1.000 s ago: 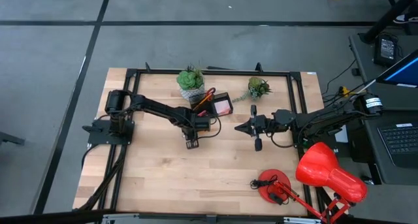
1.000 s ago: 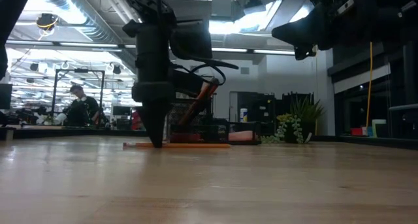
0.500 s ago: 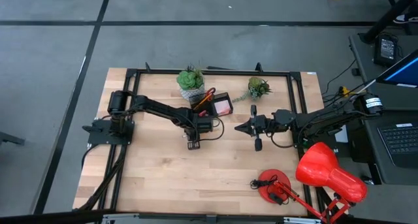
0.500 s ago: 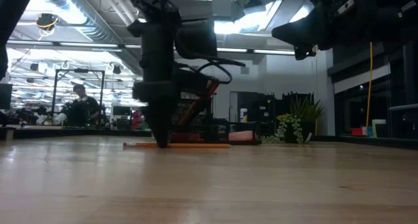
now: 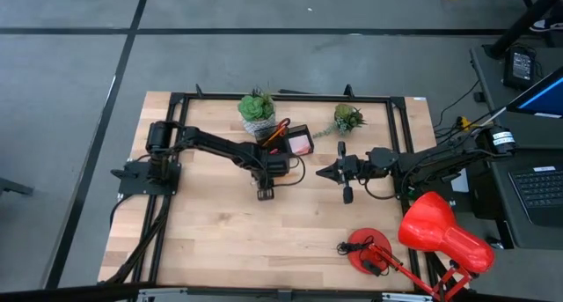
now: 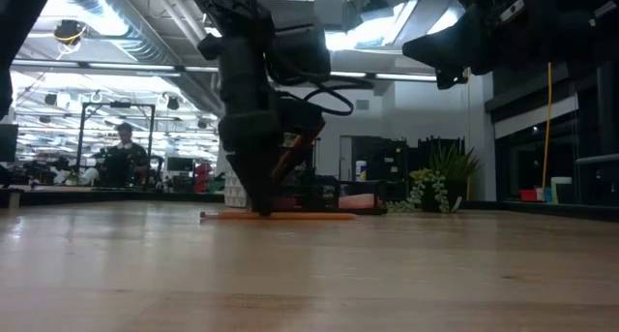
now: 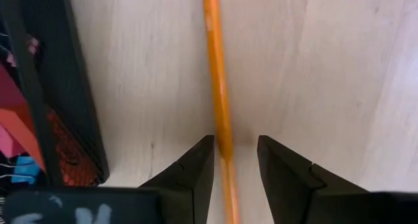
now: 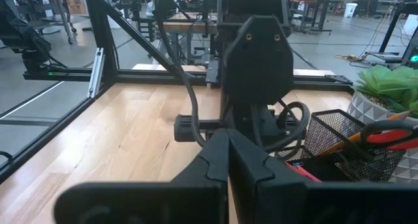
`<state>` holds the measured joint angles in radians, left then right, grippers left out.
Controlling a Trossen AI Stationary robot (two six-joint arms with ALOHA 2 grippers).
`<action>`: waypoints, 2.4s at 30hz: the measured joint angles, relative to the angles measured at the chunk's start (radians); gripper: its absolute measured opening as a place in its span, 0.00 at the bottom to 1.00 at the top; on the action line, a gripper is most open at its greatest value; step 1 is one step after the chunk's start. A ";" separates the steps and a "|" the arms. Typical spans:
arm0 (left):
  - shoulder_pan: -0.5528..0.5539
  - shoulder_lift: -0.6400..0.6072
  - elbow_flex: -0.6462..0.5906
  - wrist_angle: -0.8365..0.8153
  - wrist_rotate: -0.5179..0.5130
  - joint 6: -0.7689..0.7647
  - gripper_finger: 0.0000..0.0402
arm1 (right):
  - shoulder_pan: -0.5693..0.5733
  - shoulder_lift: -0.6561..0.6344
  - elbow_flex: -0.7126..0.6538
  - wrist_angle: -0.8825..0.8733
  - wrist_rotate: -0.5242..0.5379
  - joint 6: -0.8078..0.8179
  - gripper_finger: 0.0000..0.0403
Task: Pick and place office supplies into organizer
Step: Put the orange pencil into the black desk organizer
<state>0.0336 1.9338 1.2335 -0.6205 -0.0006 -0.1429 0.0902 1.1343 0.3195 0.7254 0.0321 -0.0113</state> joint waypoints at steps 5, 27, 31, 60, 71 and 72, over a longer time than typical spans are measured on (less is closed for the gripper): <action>0.001 0.001 0.000 0.001 -0.018 0.000 0.28 | 0.000 0.000 0.000 -0.001 0.000 0.001 0.02; 0.015 0.002 -0.004 0.048 -0.041 0.018 0.28 | 0.000 0.000 0.000 -0.001 0.000 0.002 0.02; 0.023 -0.001 -0.035 0.058 -0.037 -0.016 0.28 | 0.000 0.000 0.000 0.000 0.000 0.002 0.02; 0.025 0.000 -0.053 0.019 -0.003 -0.026 0.05 | 0.000 0.000 0.000 -0.002 0.000 -0.001 0.02; -0.005 -0.030 -0.060 -0.016 -0.019 0.042 0.04 | 0.000 0.000 0.000 -0.004 0.000 -0.001 0.02; -0.006 -0.039 -0.063 -0.033 -0.015 0.044 0.04 | 0.000 0.000 0.000 -0.004 0.000 -0.001 0.02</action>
<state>0.0271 1.8949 1.1703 -0.6536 -0.0157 -0.0990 0.0901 1.1340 0.3195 0.7212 0.0319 -0.0124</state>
